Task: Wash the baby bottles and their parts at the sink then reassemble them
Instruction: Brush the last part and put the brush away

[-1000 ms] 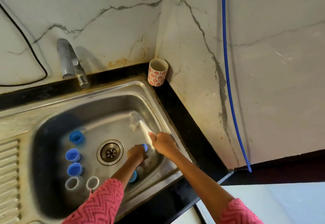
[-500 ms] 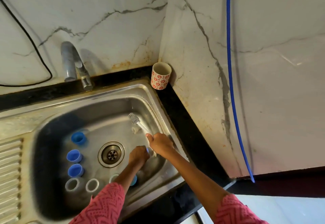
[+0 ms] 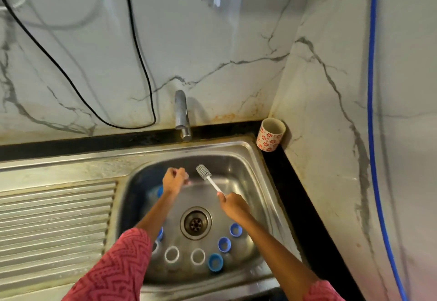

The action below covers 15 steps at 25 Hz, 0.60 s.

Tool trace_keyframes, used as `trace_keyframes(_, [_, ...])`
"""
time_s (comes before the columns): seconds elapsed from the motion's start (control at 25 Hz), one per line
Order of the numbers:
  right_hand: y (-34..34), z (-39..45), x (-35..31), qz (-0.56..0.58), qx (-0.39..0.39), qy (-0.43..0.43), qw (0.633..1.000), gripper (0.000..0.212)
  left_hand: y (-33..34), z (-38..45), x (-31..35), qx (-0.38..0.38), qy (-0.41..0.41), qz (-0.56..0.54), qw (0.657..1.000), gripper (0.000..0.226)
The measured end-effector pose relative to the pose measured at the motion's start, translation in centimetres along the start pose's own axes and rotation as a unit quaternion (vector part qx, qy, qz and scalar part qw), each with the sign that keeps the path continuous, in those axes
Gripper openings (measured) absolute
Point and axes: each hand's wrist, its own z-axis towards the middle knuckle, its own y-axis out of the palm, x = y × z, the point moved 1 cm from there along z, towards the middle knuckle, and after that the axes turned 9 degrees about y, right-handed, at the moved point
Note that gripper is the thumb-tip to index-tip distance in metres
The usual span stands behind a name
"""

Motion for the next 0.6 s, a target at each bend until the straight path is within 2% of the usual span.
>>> trace_keyframes(0.08, [0.3, 0.4, -0.9, 0.001, -0.001, 0.003, 1.000, 0.058, -0.7, 2.6, 2.3, 0.001, -0.013, -0.017, 1.000, 0.012])
trace_keyframes(0.2, [0.6, 1.2, -1.2, 0.003, 0.008, 0.005, 1.000, 0.058, 0.0, 6.4, 5.8, -0.039, 0.030, 0.160, 0.986, 0.039])
trace_keyframes(0.28, [0.6, 1.9, -1.4, 0.014, 0.015, 0.009, 1.000, 0.058, 1.2, 8.3, 7.7, -0.033, 0.057, 0.238, 0.969, 0.053])
trace_keyframes(0.4, [0.5, 2.9, -1.5, 0.030, 0.024, 0.018, 0.999, 0.058, 2.5, 9.8, 7.8, 0.007, 0.035, 0.229, 0.973, 0.061])
trace_keyframes(0.52, [0.4, 3.4, -1.1, 0.035, 0.023, 0.025, 0.999, 0.057, 2.3, 10.3, 6.5, -0.009, 0.016, 0.203, 0.979, 0.039])
trace_keyframes(0.6, [0.6, 3.3, -1.0, 0.036, 0.022, 0.029, 0.999, 0.057, 2.1, 10.2, 6.3, -0.034, -0.020, 0.070, 0.997, 0.030])
